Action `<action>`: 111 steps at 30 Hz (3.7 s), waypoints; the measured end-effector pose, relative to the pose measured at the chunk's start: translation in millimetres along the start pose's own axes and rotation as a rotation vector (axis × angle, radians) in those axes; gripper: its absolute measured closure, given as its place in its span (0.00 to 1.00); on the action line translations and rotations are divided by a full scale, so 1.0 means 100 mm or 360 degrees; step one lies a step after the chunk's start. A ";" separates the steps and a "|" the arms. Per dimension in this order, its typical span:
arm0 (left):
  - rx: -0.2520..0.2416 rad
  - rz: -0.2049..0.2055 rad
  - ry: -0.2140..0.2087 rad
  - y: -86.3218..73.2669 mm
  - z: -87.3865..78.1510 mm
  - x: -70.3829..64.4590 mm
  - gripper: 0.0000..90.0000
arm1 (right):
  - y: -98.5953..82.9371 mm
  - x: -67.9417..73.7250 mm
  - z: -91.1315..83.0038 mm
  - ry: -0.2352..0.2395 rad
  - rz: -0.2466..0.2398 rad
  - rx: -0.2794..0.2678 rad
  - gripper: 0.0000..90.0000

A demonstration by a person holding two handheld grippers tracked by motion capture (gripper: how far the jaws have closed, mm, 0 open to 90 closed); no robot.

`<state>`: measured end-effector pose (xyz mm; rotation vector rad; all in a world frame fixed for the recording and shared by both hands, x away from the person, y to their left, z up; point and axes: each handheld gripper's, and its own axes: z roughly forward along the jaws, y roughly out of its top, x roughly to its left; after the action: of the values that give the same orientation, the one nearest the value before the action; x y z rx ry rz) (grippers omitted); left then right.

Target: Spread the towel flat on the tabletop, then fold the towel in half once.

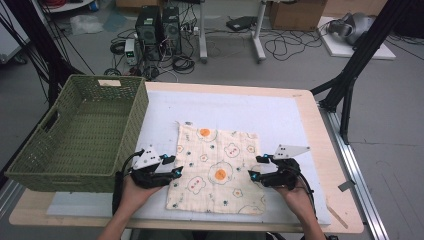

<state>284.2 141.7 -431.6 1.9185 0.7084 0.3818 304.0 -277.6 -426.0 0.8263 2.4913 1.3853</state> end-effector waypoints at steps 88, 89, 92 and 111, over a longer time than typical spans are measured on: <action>0.0034 -0.0019 0.0201 0.04 0.01 0.04 0.98 | -0.02 -0.03 -0.26 0.0054 0.0088 0.0069 0.99; 0.0053 -0.0015 0.0186 0.01 -0.02 0.01 0.98 | -0.06 0.00 -0.25 0.0056 0.0082 0.0094 0.99; 0.0120 -0.0022 0.0136 -0.11 -0.05 -0.03 0.96 | -0.18 0.06 -0.20 0.0084 0.0094 0.0167 0.96; 0.0230 -0.0106 0.0138 0.11 0.32 0.23 0.65 | -0.03 -0.19 -0.04 -0.0004 0.0143 0.0107 0.66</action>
<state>323.4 130.2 -437.0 2.0180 0.8749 0.3826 316.8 -292.4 -428.4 0.9640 2.5406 1.3330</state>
